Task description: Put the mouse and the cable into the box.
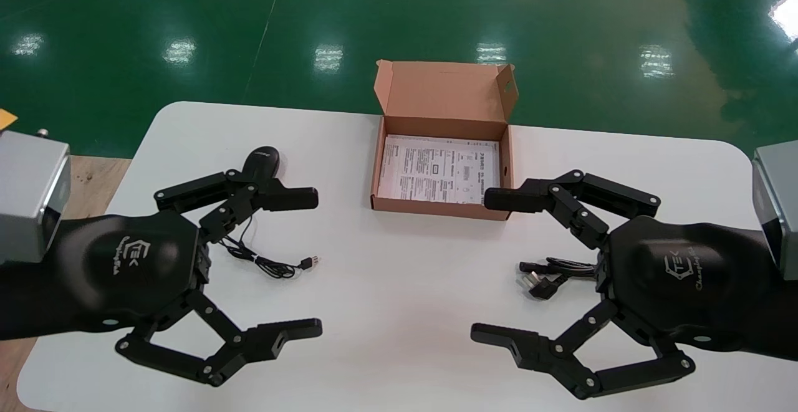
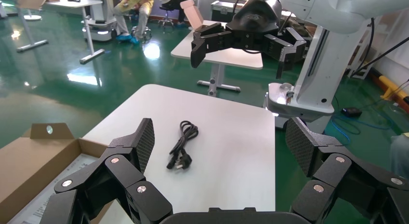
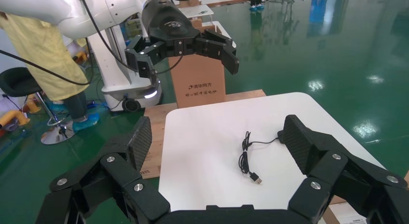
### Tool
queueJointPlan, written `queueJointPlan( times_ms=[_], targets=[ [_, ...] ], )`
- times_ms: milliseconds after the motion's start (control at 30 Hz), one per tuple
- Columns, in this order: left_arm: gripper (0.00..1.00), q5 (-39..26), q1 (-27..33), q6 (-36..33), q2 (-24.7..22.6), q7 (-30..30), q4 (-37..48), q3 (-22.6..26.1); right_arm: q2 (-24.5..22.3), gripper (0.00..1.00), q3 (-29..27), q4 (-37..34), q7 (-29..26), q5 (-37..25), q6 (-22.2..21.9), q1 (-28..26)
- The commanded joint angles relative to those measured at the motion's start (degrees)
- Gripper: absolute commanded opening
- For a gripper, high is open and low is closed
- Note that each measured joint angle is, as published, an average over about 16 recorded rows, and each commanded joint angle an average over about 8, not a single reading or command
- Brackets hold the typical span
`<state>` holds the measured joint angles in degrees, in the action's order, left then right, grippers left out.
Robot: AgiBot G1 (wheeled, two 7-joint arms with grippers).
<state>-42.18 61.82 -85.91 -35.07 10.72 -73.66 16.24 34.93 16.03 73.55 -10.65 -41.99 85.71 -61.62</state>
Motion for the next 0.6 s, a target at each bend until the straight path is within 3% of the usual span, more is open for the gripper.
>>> queueJointPlan(
  times_ms=[33,167,300,433,600],
  targets=[
    [1.00,0.3,-0.2,0.2,0.0,0.0,0.1,-0.1,0.1,1.00,0.0,0.0,-0.1,0.1,0.0,0.0],
    [1.00,-2.1,1.8,-1.3,-0.3,0.0,-0.3,1.2,-0.7,1.00,0.1,0.1,0.8,-1.3,0.4,-0.5],
    [1.00,-9.0,8.2,-3.8,-1.9,-0.2,1.0,5.7,-2.9,1.00,0.8,-1.0,4.2,-6.7,2.2,-3.0],
    [1.00,-18.4,16.0,-4.6,-4.9,-2.3,6.1,11.6,-4.5,1.00,3.5,-4.1,10.9,-15.7,4.2,-7.4],
    [1.00,-31.1,24.2,-4.5,-9.6,-8.4,15.7,19.3,-3.3,1.00,8.8,-11.0,21.4,-27.7,4.4,-14.2]
  ],
)
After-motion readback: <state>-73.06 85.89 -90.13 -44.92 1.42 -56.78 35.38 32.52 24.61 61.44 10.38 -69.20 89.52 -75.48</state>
